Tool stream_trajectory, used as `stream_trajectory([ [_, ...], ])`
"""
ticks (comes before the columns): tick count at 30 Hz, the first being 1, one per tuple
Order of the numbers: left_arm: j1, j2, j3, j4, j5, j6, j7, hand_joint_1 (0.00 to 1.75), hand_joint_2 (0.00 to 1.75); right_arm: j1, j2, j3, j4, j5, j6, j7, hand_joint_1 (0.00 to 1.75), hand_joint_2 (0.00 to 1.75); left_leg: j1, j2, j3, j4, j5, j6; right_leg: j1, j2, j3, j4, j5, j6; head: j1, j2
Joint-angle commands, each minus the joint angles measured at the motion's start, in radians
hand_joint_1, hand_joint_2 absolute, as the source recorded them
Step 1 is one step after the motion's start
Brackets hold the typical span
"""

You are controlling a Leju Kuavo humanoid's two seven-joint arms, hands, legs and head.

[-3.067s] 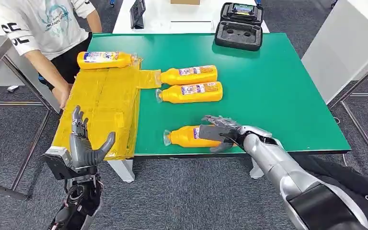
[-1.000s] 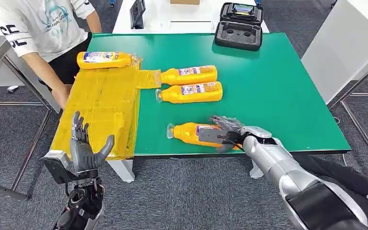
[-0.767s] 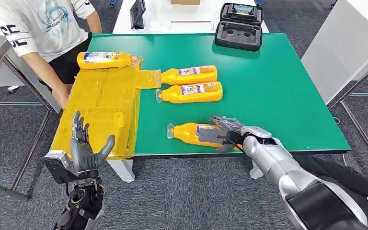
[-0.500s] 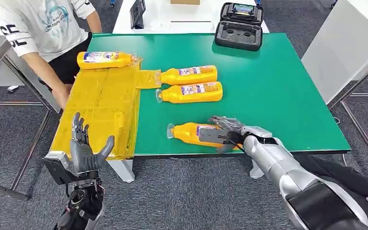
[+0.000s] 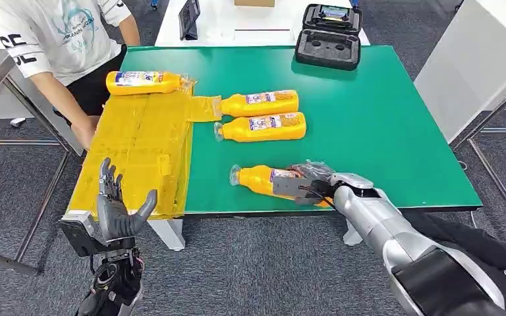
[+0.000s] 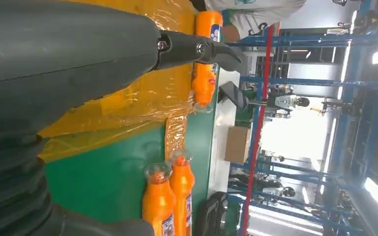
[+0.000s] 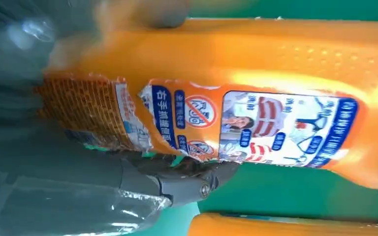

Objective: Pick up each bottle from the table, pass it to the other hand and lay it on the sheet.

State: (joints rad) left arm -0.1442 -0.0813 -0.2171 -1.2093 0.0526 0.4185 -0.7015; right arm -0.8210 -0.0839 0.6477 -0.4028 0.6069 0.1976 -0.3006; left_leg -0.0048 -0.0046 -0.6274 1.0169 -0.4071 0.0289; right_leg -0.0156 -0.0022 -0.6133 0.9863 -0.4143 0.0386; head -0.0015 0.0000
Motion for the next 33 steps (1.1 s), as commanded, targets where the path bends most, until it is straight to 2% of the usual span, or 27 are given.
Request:
stream_trajectory([
  [1, -0.022, -0.014, 0.028, 0.038, 0.006, -0.009, 0.003, 0.00, 1.75, -0.036, 0.003, 0.022, 0.055, 0.001, -0.003, 0.000, 1.75, 1.75, 0.001, 0.001, 0.005, 0.000, -0.003, -0.002, 0.001, 0.000, 0.005, 0.000, -0.002, -0.002, 0.000, 0.000],
  [8, -0.022, -0.016, 0.023, 0.044, 0.006, -0.010, 0.003, 0.00, 1.75, -0.026, -0.003, 0.010, 0.043, -0.002, -0.026, -0.007, 1.75, 1.75, 0.001, 0.000, 0.004, 0.000, -0.002, -0.002, 0.001, 0.000, 0.004, -0.001, -0.001, -0.002, 0.000, 0.000],
  [11, -0.010, -0.014, 0.026, 0.019, 0.001, -0.006, 0.003, 0.00, 1.75, -0.015, 0.009, -0.056, -0.005, -0.060, -0.093, -0.089, 1.75, 1.75, 0.001, 0.000, 0.003, 0.000, -0.001, -0.001, 0.001, 0.000, 0.003, -0.001, -0.001, -0.001, 0.000, 0.000],
  [12, -0.001, -0.013, 0.029, -0.003, -0.002, -0.003, 0.003, 0.00, 1.75, -0.002, 0.020, -0.110, -0.049, -0.111, -0.131, -0.151, 1.75, 1.75, 0.000, 0.001, 0.001, 0.000, -0.001, -0.001, 0.001, 0.000, 0.001, 0.000, 0.000, -0.001, 0.000, 0.000],
  [15, 0.023, -0.011, 0.038, -0.068, -0.005, -0.003, 0.003, 0.00, 1.75, 0.029, 0.051, -0.217, -0.214, -0.220, -0.173, -0.243, 1.75, 1.75, 0.001, 0.004, 0.004, 0.000, -0.003, -0.002, 0.001, 0.004, 0.003, 0.000, -0.002, -0.002, 0.000, 0.000],
  [19, 0.031, -0.009, 0.039, -0.115, 0.012, -0.041, 0.003, 0.00, 1.75, 0.104, 0.072, -0.271, -0.433, -0.272, -0.238, -0.283, 1.75, 1.75, 0.001, 0.006, 0.002, 0.001, -0.003, -0.003, 0.001, 0.006, 0.001, 0.001, -0.001, -0.002, 0.000, 0.000],
  [24, 0.031, -0.012, 0.032, -0.118, 0.050, -0.085, 0.003, 0.00, 1.75, 0.147, 0.083, -0.279, -0.491, -0.296, -0.252, -0.309, 1.75, 1.75, 0.003, 0.000, 0.003, 0.000, -0.002, -0.002, 0.003, 0.000, 0.003, -0.001, -0.002, -0.002, 0.000, 0.000],
  [28, 0.038, 0.005, -0.012, -0.122, 0.131, -0.194, 0.004, 0.00, 1.75, 0.187, 0.104, -0.302, -0.502, -0.335, -0.271, -0.368, 1.75, 1.75, 0.002, 0.000, 0.003, -0.001, -0.001, -0.001, 0.002, 0.000, 0.003, -0.001, -0.002, -0.002, 0.000, 0.000],
  [30, 0.038, 0.022, -0.054, -0.136, 0.209, -0.297, 0.054, 0.00, 1.75, 0.235, 0.116, -0.309, -0.513, -0.358, -0.275, -0.387, 1.75, 1.75, 0.002, 0.000, 0.002, -0.001, -0.001, -0.002, 0.002, 0.000, 0.002, -0.001, -0.001, -0.002, 0.000, 0.000],
  [33, 0.028, 0.026, -0.085, -0.133, 0.225, -0.337, 0.073, 0.00, 1.75, 0.299, 0.124, -0.304, -0.545, -0.377, -0.268, -0.398, 1.75, 1.75, 0.002, -0.002, 0.003, -0.002, -0.001, -0.002, 0.003, -0.002, 0.003, -0.002, -0.002, -0.002, 0.000, 0.000],
])
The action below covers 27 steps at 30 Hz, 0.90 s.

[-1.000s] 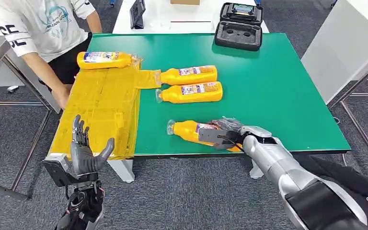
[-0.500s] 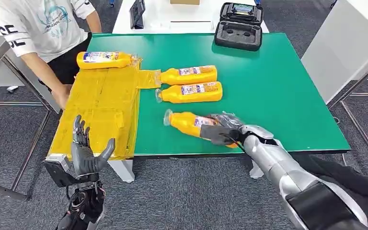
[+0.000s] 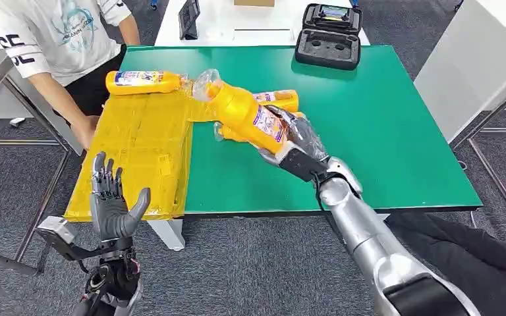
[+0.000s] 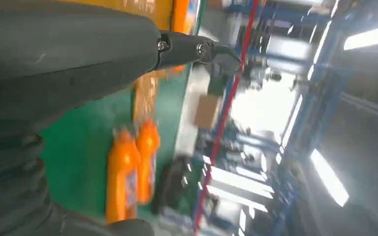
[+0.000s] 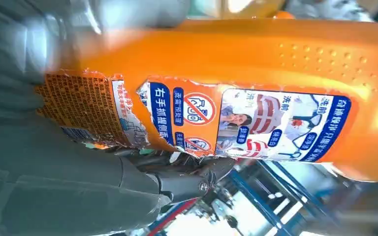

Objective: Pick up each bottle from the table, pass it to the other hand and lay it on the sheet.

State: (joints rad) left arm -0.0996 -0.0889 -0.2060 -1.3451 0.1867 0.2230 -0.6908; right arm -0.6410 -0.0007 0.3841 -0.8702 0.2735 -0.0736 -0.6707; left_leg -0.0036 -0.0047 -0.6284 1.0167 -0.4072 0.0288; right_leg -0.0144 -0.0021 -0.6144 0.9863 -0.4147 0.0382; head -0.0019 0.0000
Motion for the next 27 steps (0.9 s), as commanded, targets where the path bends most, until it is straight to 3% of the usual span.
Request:
stream_trajectory([
  [1, -0.023, 0.035, -0.105, 0.009, 0.094, -0.150, 0.067, 0.00, 1.75, 0.137, 0.038, -0.030, -0.084, -0.050, 0.005, -0.027, 1.75, 1.75, 0.002, -0.002, 0.005, -0.002, -0.001, -0.002, 0.002, -0.002, 0.006, -0.002, -0.002, -0.002, 0.000, 0.000],
  [10, -0.099, 0.027, -0.194, 0.083, 0.098, -0.208, 0.092, 0.00, 1.75, 0.242, 0.089, 0.076, -0.048, -0.088, 0.017, -0.027, 1.75, 1.75, 0.001, -0.002, 0.004, -0.001, -0.001, -0.002, 0.001, -0.003, 0.005, -0.002, -0.001, -0.002, 0.001, 0.000],
  [27, -0.159, 0.021, -0.241, 0.168, 0.064, -0.188, 0.091, 0.00, 1.75, 0.259, 0.141, 0.141, 0.022, -0.066, 0.020, -0.027, 1.75, 1.75, 0.001, 0.000, 0.003, -0.001, -0.001, -0.002, 0.001, -0.001, 0.003, -0.001, -0.001, -0.001, 0.000, 0.000],
])
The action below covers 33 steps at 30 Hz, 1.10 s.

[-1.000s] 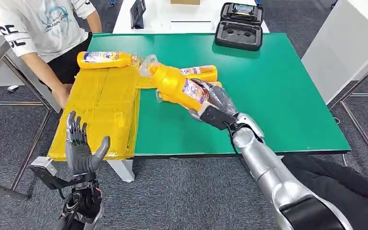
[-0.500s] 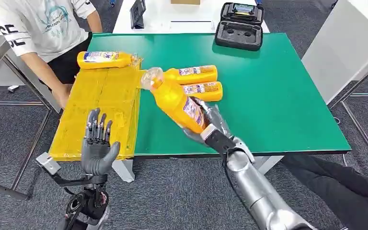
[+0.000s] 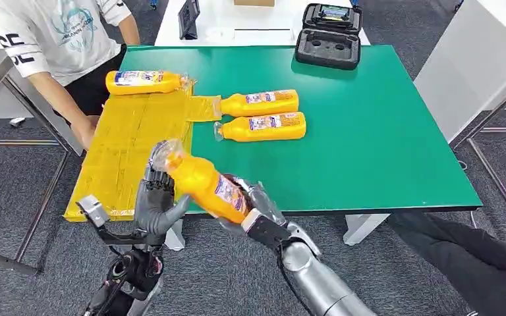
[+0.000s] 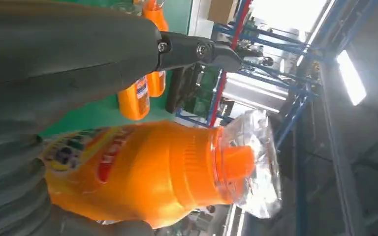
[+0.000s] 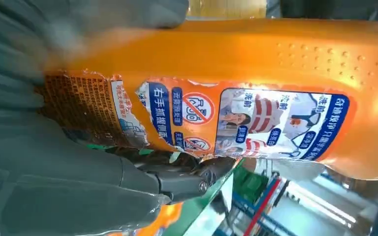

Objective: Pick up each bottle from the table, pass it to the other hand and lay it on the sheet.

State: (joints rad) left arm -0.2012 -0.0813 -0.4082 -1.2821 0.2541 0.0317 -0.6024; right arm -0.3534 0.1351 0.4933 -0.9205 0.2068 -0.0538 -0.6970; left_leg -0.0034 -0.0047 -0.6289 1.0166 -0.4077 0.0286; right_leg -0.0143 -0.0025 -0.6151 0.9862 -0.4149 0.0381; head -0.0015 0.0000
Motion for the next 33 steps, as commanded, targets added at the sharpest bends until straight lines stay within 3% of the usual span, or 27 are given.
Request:
stream_trajectory([
  [1, -0.058, 0.014, -0.039, 0.105, -0.003, 0.003, 0.002, 0.00, 1.75, -0.028, 0.006, 0.032, 0.073, 0.000, 0.001, -0.001, 1.75, 1.75, 0.001, -0.001, 0.005, -0.001, -0.001, -0.002, 0.001, -0.001, 0.006, -0.001, -0.001, -0.002, 0.000, 0.000],
  [11, -0.099, -0.009, -0.054, 0.244, 0.005, -0.003, 0.005, 0.00, 1.75, -0.061, 0.031, 0.039, 0.153, 0.043, 0.027, -0.001, 1.75, 1.75, 0.001, 0.000, 0.006, -0.001, -0.002, -0.002, 0.001, 0.000, 0.007, -0.001, -0.002, -0.002, 0.000, 0.000],
  [33, -0.086, 0.009, -0.091, 0.264, 0.045, -0.188, 0.043, 0.00, 1.75, -0.026, 0.018, -0.044, 0.139, 0.088, 0.056, -0.001, 1.75, 1.75, 0.001, 0.000, 0.005, -0.001, -0.002, -0.002, 0.001, 0.000, 0.006, -0.001, -0.001, -0.002, 0.000, 0.000],
])
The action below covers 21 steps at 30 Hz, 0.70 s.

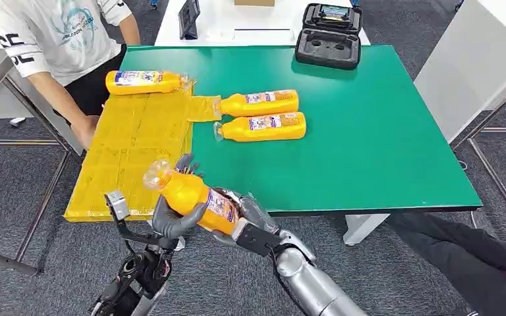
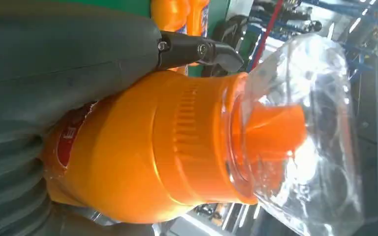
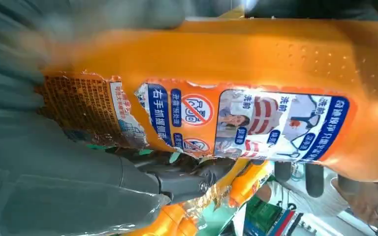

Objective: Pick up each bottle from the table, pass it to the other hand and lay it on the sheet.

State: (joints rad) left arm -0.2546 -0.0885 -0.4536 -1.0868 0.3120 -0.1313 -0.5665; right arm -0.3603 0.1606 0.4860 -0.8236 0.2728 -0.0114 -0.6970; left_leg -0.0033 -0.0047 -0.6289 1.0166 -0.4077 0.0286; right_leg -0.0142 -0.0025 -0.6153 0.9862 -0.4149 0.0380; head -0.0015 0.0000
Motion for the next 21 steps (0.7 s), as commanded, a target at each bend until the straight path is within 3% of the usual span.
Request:
stream_trajectory([
  [1, -0.033, 0.016, -0.045, 0.069, -0.013, -0.025, 0.007, 0.00, 1.75, -0.019, -0.008, -0.037, 0.042, 0.022, 0.014, -0.001, 1.75, 1.75, 0.001, 0.000, 0.004, -0.001, -0.001, -0.002, 0.001, -0.001, 0.005, -0.001, -0.001, -0.001, 0.000, 0.000],
  [21, -0.034, 0.015, -0.050, 0.059, -0.035, -0.068, 0.012, 0.00, 1.75, -0.008, 0.005, -0.040, 0.056, 0.053, 0.031, -0.001, 1.75, 1.75, 0.001, 0.000, 0.004, 0.000, -0.002, -0.002, 0.001, 0.000, 0.005, -0.001, -0.001, -0.002, 0.000, 0.000],
])
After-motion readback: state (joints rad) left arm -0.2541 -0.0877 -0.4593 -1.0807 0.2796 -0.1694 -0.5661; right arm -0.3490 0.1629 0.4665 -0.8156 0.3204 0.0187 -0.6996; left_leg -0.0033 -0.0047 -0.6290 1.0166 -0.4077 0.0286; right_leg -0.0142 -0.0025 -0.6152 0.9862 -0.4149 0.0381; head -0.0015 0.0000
